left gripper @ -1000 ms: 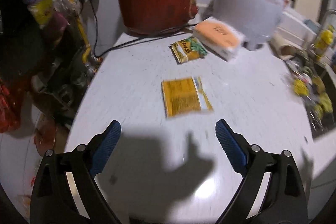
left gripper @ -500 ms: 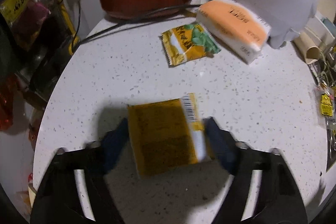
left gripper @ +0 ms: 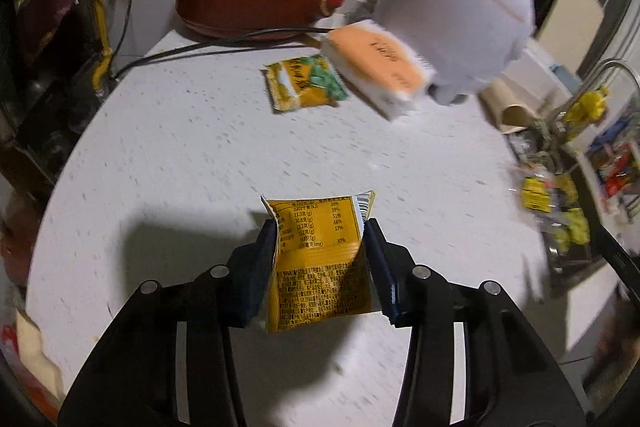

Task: Collect trash
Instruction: 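Grasp the yellow printed packet with the left gripper while the right grasps the clear plastic bag, then drop the yellow packet and clear plastic bag into the trash bag with both grippers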

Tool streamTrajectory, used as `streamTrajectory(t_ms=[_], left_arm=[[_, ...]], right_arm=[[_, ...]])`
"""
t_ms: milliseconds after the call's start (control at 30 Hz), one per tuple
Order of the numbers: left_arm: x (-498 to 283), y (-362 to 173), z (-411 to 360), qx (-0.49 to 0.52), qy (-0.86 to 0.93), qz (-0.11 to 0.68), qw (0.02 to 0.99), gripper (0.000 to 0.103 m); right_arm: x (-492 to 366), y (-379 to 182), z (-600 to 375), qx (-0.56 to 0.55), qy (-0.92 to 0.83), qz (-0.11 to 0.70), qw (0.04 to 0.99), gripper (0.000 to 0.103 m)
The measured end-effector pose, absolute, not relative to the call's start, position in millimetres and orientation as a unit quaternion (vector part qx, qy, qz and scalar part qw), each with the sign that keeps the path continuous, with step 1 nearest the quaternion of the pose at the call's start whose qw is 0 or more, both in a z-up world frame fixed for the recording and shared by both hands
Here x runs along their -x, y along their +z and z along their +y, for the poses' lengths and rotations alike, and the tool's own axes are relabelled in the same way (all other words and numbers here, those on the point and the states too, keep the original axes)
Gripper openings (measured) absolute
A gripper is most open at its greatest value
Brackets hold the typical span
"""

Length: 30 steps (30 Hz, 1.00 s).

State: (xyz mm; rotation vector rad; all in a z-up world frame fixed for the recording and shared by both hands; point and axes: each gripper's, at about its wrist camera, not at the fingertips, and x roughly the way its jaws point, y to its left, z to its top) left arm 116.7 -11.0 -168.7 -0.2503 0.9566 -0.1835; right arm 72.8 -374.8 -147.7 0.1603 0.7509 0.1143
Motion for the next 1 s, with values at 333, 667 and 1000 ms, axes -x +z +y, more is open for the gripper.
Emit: streamTrajectory(t_ms=[333, 667, 1000], left_arm=[[-79, -158, -23, 0.131, -0.118, 0.463, 0.869, 0.044], [-77, -157, -19, 0.139, -0.124, 0.465, 0.865, 0.044], [-55, -125, -13, 0.145, -0.164, 0.43, 0.876, 0.044]], right_arm=[[-157, -201, -410, -0.152, 0.034, 0.44, 0.884, 0.068], [-138, -189, -425, -0.215, 0.083, 0.435, 0.871, 0.001], [-91, -112, -389, -0.215, 0.179, 0.385, 0.879, 0.001]])
